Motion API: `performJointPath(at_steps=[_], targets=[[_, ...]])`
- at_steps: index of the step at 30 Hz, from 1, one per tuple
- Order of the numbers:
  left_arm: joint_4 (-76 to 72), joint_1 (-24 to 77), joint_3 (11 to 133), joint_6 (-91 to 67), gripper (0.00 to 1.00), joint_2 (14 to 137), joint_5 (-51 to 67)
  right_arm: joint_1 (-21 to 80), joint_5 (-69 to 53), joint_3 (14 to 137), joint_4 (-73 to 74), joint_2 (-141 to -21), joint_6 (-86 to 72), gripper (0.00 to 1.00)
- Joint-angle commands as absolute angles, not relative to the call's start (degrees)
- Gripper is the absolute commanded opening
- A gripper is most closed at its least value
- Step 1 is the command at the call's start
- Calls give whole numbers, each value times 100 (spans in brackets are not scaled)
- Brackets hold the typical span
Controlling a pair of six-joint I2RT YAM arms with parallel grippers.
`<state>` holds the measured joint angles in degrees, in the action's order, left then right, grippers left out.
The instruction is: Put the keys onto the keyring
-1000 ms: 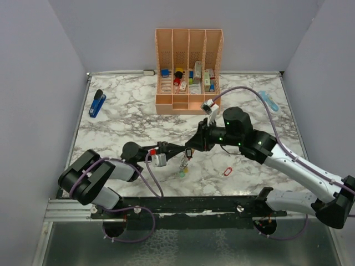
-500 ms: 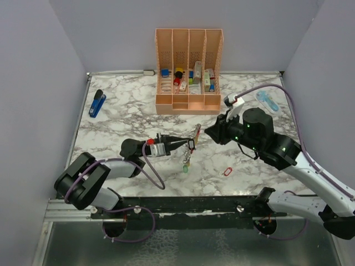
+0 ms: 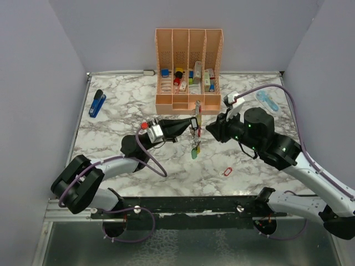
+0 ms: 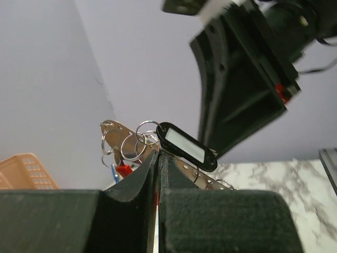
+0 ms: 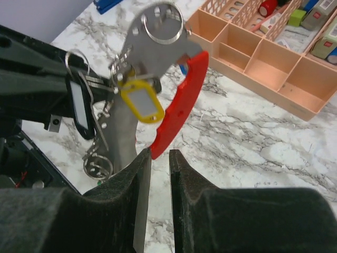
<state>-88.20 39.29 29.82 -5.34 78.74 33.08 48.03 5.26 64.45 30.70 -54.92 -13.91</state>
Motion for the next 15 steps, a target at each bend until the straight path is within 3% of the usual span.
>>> performJointPath(at_steps=[1, 3, 8, 15], targets=[[-10291, 3972, 3113, -1322, 0, 7661, 1713, 4799, 629, 6402, 2386, -5188, -928, 21], [-10288, 3973, 3045, -1833, 0, 7644, 1407, 4799, 626, 6241, 2018, -4974, -685, 21], [-10291, 4146, 2819, -1296, 0, 7538, 2156, 4799, 632, 6355, 1733, -4854, -332, 17], [-10284, 4204, 2723, -806, 0, 7490, 2774, 4799, 367, 6680, 1623, -5525, -360, 16]])
